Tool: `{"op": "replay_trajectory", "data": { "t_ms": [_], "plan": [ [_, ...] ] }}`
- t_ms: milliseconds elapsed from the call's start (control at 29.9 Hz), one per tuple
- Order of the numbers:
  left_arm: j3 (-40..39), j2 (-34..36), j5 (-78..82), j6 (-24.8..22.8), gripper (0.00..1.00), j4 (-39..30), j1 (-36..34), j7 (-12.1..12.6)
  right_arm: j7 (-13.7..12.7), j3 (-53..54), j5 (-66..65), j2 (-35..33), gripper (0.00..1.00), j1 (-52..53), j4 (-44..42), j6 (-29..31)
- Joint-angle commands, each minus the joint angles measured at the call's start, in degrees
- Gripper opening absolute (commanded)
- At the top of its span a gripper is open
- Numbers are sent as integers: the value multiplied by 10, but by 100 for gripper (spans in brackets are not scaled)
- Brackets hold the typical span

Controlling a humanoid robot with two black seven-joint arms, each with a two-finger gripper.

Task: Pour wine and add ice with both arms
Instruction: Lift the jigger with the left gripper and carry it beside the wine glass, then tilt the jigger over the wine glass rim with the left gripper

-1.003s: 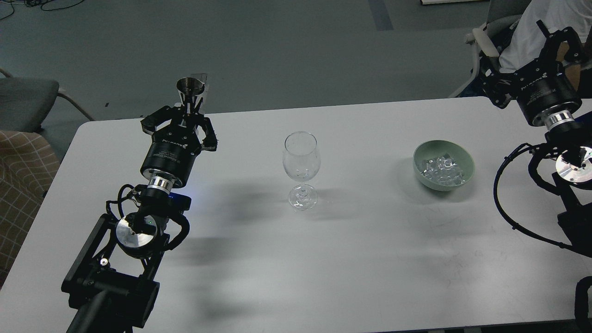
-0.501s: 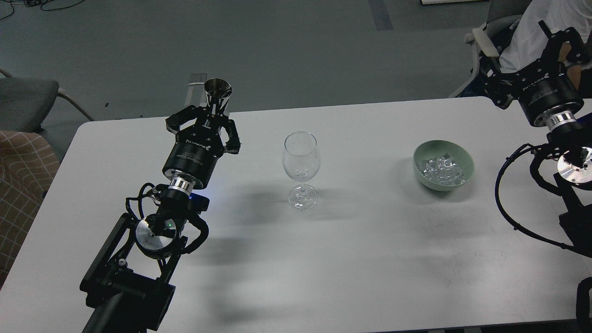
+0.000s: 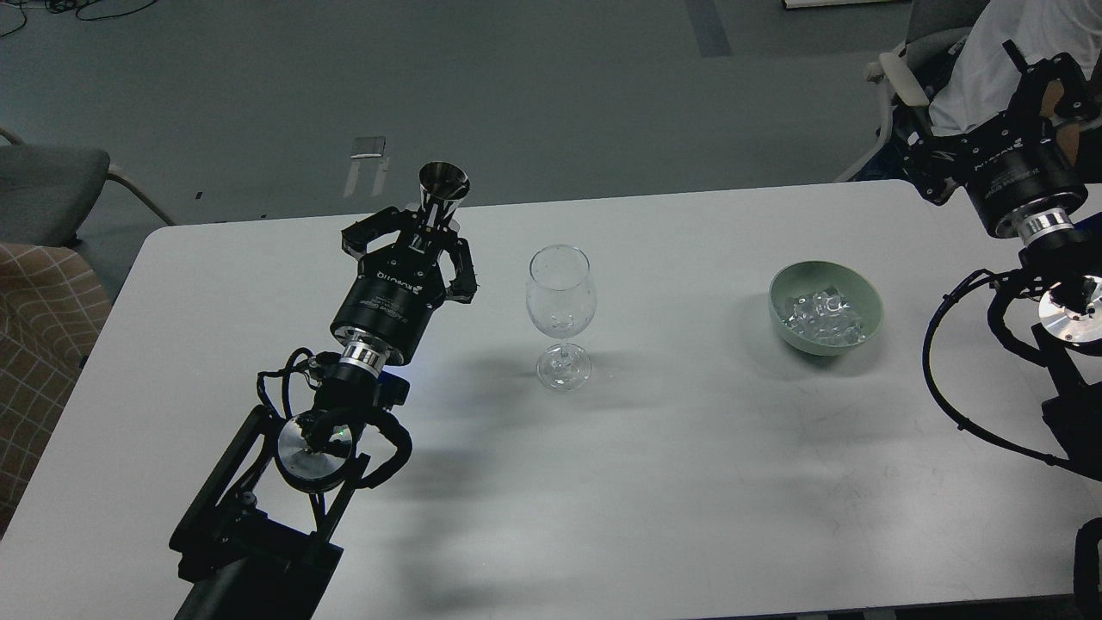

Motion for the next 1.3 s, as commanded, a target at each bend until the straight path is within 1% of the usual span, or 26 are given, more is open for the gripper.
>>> {"op": "replay_trajectory", "data": {
  "t_ms": [0, 702, 1003, 1270],
  "plan": [
    [13, -1, 2, 0, 0, 0, -1, -1, 0, 0, 1, -6, 100, -1, 1, 0],
    [17, -1, 84, 0, 0, 2, -1, -1, 0, 0, 1, -6, 100, -1, 4, 0],
    [17, -1, 117, 29, 0, 4, -9, 0, 0, 0, 1, -6, 100, -1, 4, 0],
    [18, -1, 133, 32, 0, 3, -10, 0, 0, 0, 2, -6, 100, -1, 4, 1]
  ]
}}
